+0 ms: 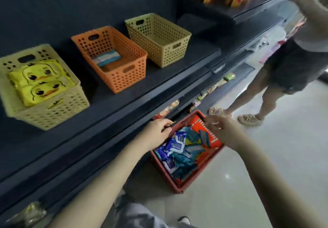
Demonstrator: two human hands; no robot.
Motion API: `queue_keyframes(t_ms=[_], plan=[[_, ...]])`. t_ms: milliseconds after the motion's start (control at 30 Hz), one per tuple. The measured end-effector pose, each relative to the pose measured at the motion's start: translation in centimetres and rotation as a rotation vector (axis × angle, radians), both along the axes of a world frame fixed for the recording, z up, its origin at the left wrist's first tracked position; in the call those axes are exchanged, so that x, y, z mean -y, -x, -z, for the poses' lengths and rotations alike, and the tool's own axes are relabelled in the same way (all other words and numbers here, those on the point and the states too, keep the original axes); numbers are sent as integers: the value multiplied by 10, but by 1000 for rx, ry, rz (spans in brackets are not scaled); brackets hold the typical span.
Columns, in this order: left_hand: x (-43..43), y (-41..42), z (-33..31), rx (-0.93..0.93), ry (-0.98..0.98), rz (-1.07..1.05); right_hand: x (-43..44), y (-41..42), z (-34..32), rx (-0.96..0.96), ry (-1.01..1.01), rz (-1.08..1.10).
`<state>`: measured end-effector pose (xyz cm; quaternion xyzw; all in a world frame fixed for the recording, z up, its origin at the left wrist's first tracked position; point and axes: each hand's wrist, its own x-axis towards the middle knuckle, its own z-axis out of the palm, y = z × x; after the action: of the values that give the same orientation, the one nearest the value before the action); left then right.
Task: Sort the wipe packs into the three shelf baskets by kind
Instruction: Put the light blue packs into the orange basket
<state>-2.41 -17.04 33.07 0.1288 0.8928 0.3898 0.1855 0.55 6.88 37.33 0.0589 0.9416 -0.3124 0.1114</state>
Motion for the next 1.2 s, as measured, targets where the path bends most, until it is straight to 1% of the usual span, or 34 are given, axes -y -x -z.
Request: queue_keyframes(t_ms=[100,200,300,400,500,633,767,900,967,1033,1200], plan=[[-34,-19,57,248,-28,-56,-39,-15,65,109,156,130],[-57,-30,101,475,-113,-232,-66,-20,128,282,332,337],[-75,-27,136,652,-126,-376,-83,-9,179,430,452,506],[-88,-12,179,772,-160,-527,-95,14,221,484,514,607],[-97,5,231,845,-171,-651,-103,36,273,508,561,674],[-107,19,302,963,-205,-830,-114,63,346,586,548,726],[-119,32,372,1021,-213,-954,-125,95,414,630,487,679],[-133,54,422,979,-233,-1097,-133,119,467,645,432,656],[-139,67,438,951,-244,-1143,-134,128,486,658,393,607],[-144,76,448,942,-239,-1171,-135,133,496,683,298,530],[-150,92,455,947,-252,-1195,-132,132,502,747,234,526]])
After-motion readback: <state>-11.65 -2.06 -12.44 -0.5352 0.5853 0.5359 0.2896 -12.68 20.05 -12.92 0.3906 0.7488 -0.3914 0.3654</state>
